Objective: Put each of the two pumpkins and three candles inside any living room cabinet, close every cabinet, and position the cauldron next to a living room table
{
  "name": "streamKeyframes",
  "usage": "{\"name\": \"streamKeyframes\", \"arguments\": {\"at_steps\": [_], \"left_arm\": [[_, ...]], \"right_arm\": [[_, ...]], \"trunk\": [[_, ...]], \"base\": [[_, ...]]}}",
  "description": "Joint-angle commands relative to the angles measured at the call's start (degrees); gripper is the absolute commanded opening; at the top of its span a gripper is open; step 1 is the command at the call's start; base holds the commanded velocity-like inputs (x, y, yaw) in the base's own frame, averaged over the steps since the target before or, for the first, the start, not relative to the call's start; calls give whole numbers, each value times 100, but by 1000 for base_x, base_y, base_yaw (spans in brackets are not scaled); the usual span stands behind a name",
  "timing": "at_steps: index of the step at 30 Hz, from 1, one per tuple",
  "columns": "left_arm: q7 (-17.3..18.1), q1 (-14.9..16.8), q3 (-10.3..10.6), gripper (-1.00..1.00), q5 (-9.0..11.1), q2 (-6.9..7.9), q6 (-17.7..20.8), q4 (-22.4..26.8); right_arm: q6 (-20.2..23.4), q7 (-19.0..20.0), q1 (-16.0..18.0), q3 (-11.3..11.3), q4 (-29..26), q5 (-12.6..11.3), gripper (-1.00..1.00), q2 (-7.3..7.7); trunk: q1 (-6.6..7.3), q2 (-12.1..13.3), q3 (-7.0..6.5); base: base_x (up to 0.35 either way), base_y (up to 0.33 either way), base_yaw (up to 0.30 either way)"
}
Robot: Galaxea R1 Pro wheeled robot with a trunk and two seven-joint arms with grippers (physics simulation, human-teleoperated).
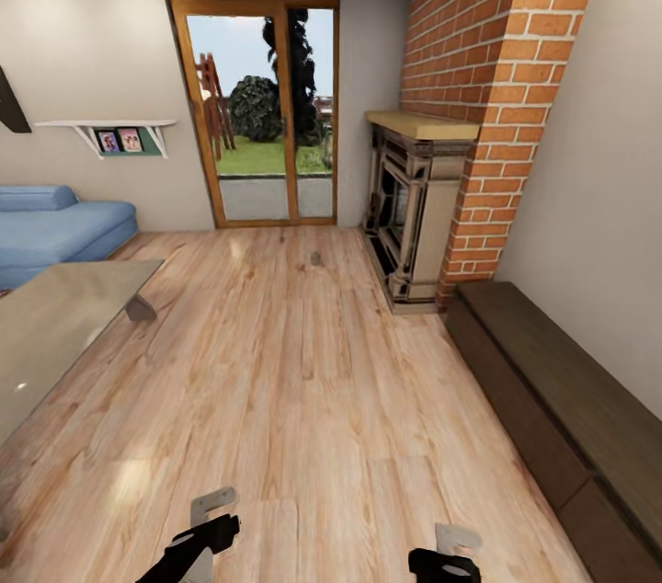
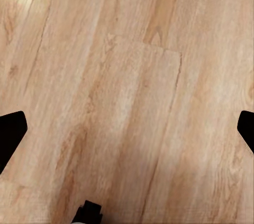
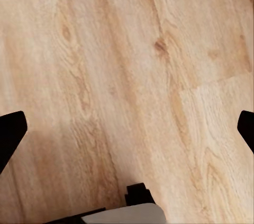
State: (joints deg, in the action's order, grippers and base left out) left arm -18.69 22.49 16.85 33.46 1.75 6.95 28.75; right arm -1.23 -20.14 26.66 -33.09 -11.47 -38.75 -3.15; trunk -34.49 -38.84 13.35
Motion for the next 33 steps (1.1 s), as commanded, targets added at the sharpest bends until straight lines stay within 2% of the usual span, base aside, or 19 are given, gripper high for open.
{"name": "streamKeyframes", "arguments": {"at_steps": [1,3,5,9,13,17,20,33], "left_arm": [[-49,54,49,100,39,119,23,18],[-48,118,51,100,38,213,7,24],[-48,147,53,100,55,248,-30,13],[-48,163,61,100,60,239,-185,-177],[-47,160,44,100,67,232,-371,-330],[-47,160,82,100,62,215,-488,-457],[-47,160,82,100,69,213,-600,-481],[-47,155,64,100,82,212,-768,-493]], "right_arm": [[190,-174,3,-55,-257,-48,100,0],[287,-263,10,-63,-409,-37,100,-1],[180,-291,13,-74,-468,-28,100,-1],[-192,-277,14,-157,-494,-20,100,-2],[-284,-203,14,-191,-502,-19,100,-2],[-410,104,14,-197,-497,-19,100,0],[-523,194,14,-202,-491,-18,100,-1],[-787,239,14,-207,-488,-18,100,-2]], "trunk": [[-5,-7,9],[-5,-7,9],[-5,-7,9],[-5,-7,9],[-5,-7,9],[-5,-7,9],[-5,-7,9],[-5,-7,9]], "base": [[340,3,0],[341,2,0],[341,1,0],[341,0,0],[341,0,0],[341,0,0],[341,0,0],[341,0,0]]}}
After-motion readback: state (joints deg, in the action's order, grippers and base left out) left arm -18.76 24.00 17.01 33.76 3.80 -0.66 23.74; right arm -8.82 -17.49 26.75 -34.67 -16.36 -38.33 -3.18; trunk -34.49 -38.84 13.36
